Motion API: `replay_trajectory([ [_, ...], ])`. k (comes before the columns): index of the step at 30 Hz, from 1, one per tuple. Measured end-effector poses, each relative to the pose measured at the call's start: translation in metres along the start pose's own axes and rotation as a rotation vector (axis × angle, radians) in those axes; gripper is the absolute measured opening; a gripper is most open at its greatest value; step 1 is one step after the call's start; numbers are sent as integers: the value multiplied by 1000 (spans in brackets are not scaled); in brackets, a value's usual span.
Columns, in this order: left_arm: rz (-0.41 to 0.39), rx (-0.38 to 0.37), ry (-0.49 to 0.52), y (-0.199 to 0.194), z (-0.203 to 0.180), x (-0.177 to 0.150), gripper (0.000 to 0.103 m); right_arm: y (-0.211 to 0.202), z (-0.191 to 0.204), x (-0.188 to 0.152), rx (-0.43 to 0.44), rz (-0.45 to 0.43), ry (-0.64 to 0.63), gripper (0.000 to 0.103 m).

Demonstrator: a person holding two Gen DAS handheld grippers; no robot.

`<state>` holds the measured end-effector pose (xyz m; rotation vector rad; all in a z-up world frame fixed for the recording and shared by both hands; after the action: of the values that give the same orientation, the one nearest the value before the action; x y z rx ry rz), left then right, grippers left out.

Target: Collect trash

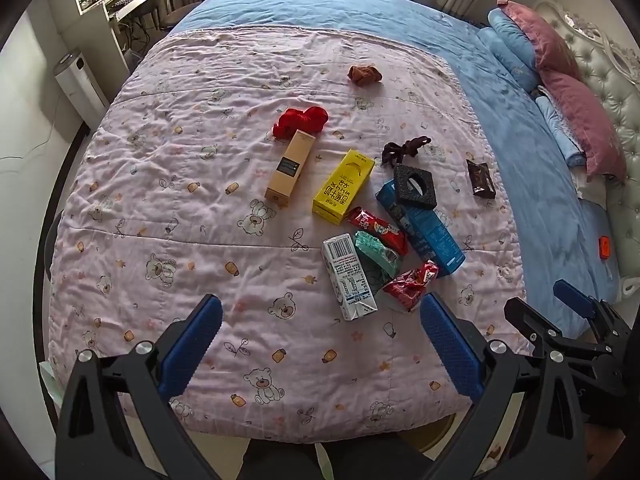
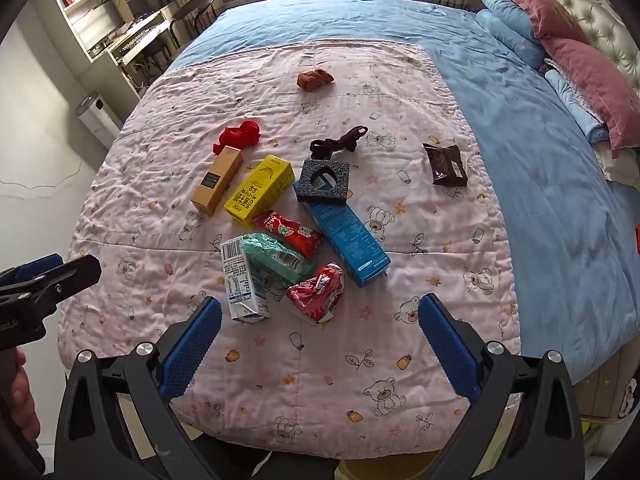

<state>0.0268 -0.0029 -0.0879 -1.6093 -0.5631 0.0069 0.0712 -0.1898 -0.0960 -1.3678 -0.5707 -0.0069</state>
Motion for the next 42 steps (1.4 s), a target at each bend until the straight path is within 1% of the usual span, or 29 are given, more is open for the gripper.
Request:
replay_trajectory([
  [6,20,-2,-11,5,1,-5,99,2,3,0,9,9,-1,95],
  [7,24,1,-10,7,2,-1,99,2,4,0,11,9,-2,95],
  [16,36,-1,-7,13,0,-4,99,2,5,0,14,13,4,95],
  [28,49,-2,-11,12,2,-5,99,1,4,-5,21,21,5,95],
  [31,56,-11,-26,12,2,-6,99,2,5,-5,22,23,6,95],
  [42,67,-6,-28,18,0,-8,99,4,-3,-8,26,32,20,95],
])
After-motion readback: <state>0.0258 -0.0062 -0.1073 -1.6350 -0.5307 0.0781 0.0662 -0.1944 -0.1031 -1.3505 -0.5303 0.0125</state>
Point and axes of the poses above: each gripper's, at about its wrist camera, not at the fingertips, and y roughly the way its jaws point, z to its left, x to its top, the point moved 8 cm from there along y, roughly the way its jaws point, and after that the axes turned 1 degree about -y, right-handed, at the moved point
